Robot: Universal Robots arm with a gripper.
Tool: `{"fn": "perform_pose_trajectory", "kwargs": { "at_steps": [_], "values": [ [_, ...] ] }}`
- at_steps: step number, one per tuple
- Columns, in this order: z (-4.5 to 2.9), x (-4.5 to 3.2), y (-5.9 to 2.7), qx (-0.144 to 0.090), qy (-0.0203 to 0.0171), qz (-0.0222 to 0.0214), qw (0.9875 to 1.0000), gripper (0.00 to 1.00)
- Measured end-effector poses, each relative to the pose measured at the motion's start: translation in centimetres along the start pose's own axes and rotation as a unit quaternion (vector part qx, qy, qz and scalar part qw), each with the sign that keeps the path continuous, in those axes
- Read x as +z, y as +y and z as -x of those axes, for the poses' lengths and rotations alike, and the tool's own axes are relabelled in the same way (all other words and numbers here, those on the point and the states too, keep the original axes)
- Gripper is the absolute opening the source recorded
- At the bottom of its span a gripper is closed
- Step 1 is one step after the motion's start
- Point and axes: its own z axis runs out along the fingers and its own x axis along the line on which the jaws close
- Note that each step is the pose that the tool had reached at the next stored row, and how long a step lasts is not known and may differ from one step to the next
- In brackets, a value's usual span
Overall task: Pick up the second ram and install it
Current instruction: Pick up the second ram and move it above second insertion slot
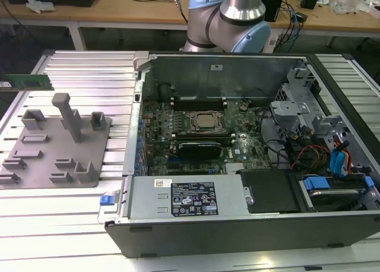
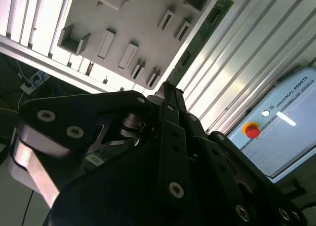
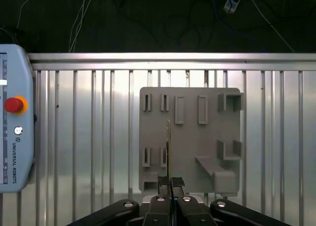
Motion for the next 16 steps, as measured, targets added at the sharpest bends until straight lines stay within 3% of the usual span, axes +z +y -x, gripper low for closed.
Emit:
{"fn": "perform_pose_trajectory", "kwargs": {
  "at_steps": [3, 5, 11, 16],
  "values": [
    [0.0, -0.03, -0.94, 0.0, 0.0, 0.0, 1.0, 0.09],
    [-0.01, -0.07, -2.09, 0.0, 0.0, 0.0, 1.0, 0.09],
    [-0.03, -0.12, -3.79, 0.0, 0.0, 0.0, 1.0, 0.09],
    [-0.05, -0.21, -6.71, 0.0, 0.0, 0.0, 1.0, 0.09]
  ]
}}
